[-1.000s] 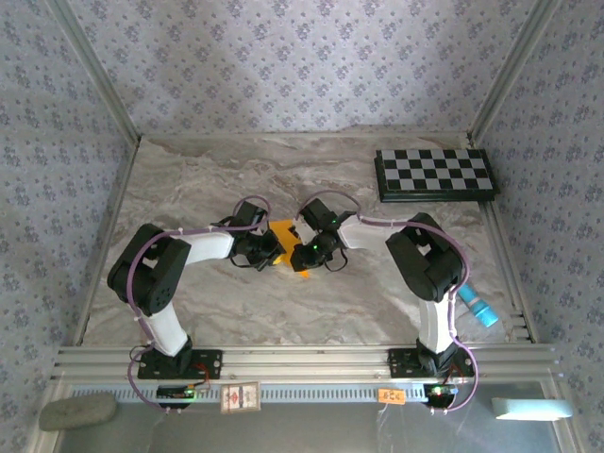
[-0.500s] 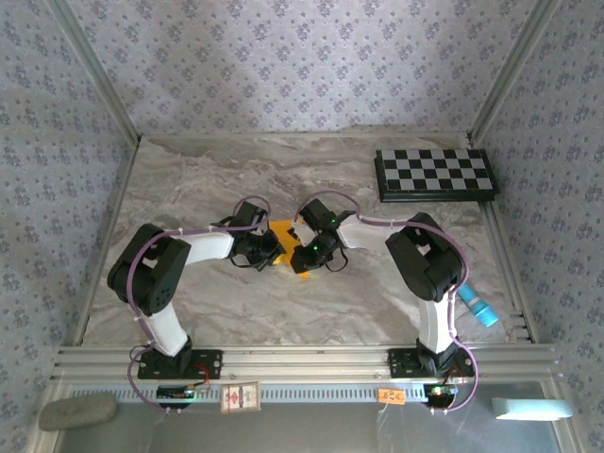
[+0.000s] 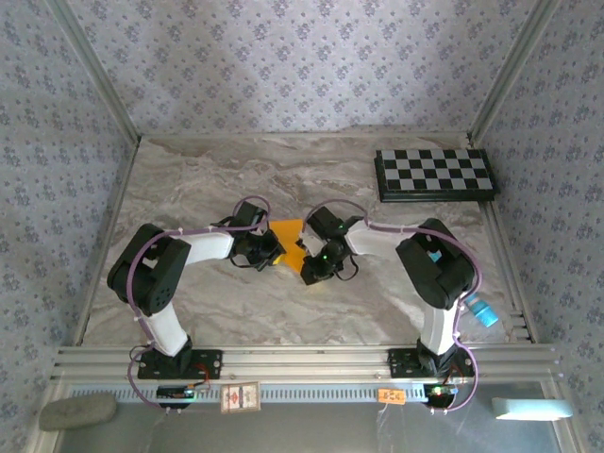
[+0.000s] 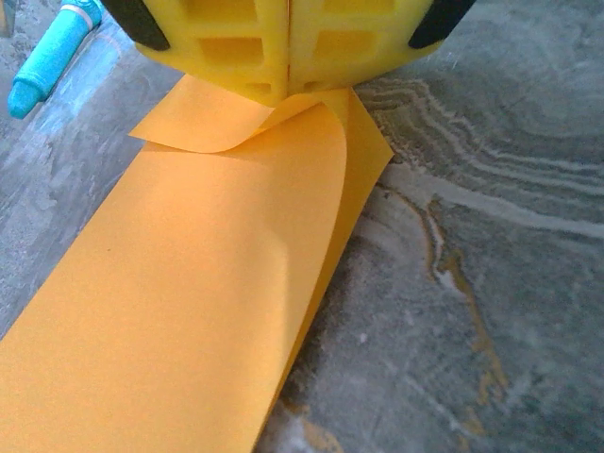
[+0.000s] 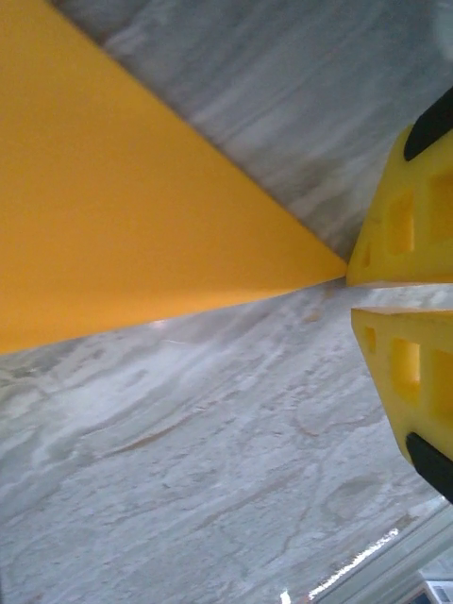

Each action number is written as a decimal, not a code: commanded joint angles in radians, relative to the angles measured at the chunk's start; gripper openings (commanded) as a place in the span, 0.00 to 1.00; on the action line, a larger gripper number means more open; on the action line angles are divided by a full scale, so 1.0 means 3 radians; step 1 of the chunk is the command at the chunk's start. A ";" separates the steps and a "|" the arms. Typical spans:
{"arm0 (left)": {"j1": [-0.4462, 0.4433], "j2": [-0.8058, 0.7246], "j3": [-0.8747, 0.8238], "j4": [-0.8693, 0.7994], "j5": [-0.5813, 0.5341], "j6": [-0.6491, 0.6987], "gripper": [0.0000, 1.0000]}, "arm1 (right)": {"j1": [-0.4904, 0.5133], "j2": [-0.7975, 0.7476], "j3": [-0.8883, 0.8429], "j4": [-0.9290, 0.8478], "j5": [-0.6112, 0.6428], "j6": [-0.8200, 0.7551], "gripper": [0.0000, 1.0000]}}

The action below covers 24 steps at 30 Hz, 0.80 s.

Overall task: Fold a paper plane with a square sheet of paper (pick it up from the middle)
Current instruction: Third fold the triangle at the center of the table.

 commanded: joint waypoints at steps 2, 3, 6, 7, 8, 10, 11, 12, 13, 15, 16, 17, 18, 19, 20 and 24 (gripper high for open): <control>0.0021 0.0122 -0.0108 -0.0296 -0.0261 0.0034 0.07 | -0.0051 -0.0379 -0.0028 0.0021 0.0025 0.0021 0.15; 0.0022 0.0113 -0.0101 -0.0297 -0.0257 0.0043 0.07 | -0.0059 -0.0418 -0.0019 0.0070 0.0048 0.0040 0.15; 0.0021 0.0094 -0.0074 -0.0302 -0.0252 0.0057 0.07 | -0.0060 -0.0342 0.0073 0.0107 0.0110 0.0064 0.15; 0.0021 0.0089 -0.0066 -0.0293 -0.0242 0.0060 0.07 | -0.0060 -0.0273 0.0120 0.0100 0.0113 0.0079 0.15; 0.0021 0.0085 -0.0062 -0.0278 -0.0232 0.0059 0.07 | -0.0052 -0.0216 0.0151 0.0108 0.0118 0.0103 0.15; 0.0021 0.0075 -0.0054 -0.0262 -0.0219 0.0059 0.07 | -0.0027 -0.0132 0.0190 0.0166 0.0137 0.0137 0.14; 0.0022 0.0074 -0.0052 -0.0249 -0.0211 0.0057 0.07 | -0.0014 -0.0088 0.0224 0.0174 0.0156 0.0144 0.14; 0.0022 0.0069 -0.0048 -0.0237 -0.0202 0.0056 0.07 | -0.0001 -0.0044 0.0255 0.0167 0.0171 0.0144 0.14; 0.0021 0.0065 -0.0045 -0.0223 -0.0188 0.0056 0.07 | 0.0007 0.0004 0.0290 0.0161 0.0209 0.0150 0.13; 0.0022 0.0057 -0.0031 -0.0179 -0.0161 0.0058 0.07 | 0.0022 0.0095 0.0344 0.0143 0.0248 0.0149 0.12; 0.0021 0.0046 -0.0026 -0.0161 -0.0150 0.0061 0.07 | 0.0026 0.0142 0.0361 0.0138 0.0277 0.0160 0.11; 0.0023 0.0030 -0.0016 -0.0158 -0.0137 0.0090 0.07 | 0.0027 0.0181 0.0372 0.0150 0.0288 0.0163 0.10; 0.0021 0.0014 0.0001 -0.0159 -0.0145 0.0123 0.08 | 0.0031 0.0209 0.0365 0.0164 0.0294 0.0167 0.10; 0.0021 -0.0015 0.0017 -0.0174 -0.0163 0.0168 0.08 | 0.0036 0.0234 0.0346 0.0196 0.0304 0.0174 0.09; 0.0021 -0.0042 0.0034 -0.0181 -0.0178 0.0217 0.08 | 0.0046 0.0259 0.0322 0.0236 0.0306 0.0182 0.10; 0.0021 -0.0118 0.0058 -0.0101 -0.0139 0.0367 0.09 | 0.0072 0.0346 0.0292 0.0189 0.0441 0.0194 0.08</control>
